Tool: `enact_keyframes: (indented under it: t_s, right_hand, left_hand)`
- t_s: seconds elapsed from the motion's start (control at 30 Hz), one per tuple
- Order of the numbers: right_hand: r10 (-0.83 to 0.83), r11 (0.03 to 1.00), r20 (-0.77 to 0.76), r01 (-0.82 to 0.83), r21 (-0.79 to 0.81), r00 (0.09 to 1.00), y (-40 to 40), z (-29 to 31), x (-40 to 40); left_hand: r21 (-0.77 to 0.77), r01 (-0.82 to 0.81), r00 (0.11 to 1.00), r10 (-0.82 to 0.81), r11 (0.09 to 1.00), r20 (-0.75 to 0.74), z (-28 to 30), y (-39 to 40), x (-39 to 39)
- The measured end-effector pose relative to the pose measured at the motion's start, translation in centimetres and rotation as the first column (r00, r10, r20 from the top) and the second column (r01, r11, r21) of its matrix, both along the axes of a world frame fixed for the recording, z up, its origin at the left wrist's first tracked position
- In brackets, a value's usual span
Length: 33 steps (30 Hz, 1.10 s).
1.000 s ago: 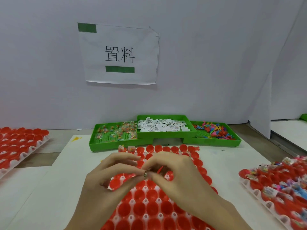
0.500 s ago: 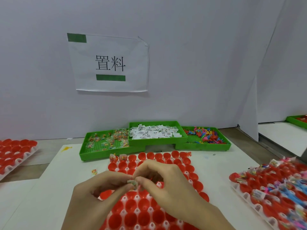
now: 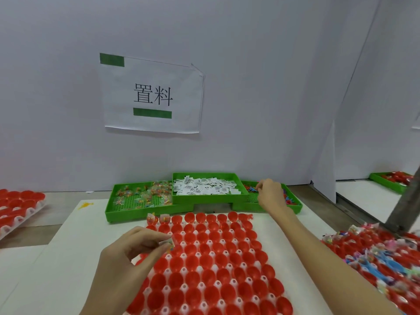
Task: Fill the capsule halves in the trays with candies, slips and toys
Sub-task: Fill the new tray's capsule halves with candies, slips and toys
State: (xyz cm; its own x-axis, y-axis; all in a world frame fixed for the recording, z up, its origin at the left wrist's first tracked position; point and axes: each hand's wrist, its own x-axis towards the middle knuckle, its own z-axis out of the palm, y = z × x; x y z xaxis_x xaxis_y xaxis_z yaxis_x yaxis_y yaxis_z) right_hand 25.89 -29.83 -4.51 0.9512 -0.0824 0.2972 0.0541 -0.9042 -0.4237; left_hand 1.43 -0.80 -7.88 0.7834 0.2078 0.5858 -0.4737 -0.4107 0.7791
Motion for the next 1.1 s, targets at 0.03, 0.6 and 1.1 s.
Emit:
enact_keyframes:
  t_s: [0.03, 0.6, 1.1]
  right_hand:
    - [-0.019, 0.997, -0.043, 0.015, -0.078, 0.999, -0.7, -0.1, 1.1]
    - [-0.059, 0.983, -0.247, 0.014, -0.182, 0.967, -1.4, -1.3, 5.8]
    - [0.34, 0.548, 0.175, -0.346, 0.762, 0.924, 1.9, 1.9, -6.9]
  left_hand:
    - [0.0, -0.001, 1.0, 0.001, 1.0, 0.001, 0.0, 0.0, 0.0]
    - [0.071, -0.012, 1.0, 0.011, 0.997, 0.018, -0.4, 0.1, 0.4]
    - [-0.08, 0.075, 0.994, -0.081, 0.994, -0.068, 0.4, -0.5, -0.4]
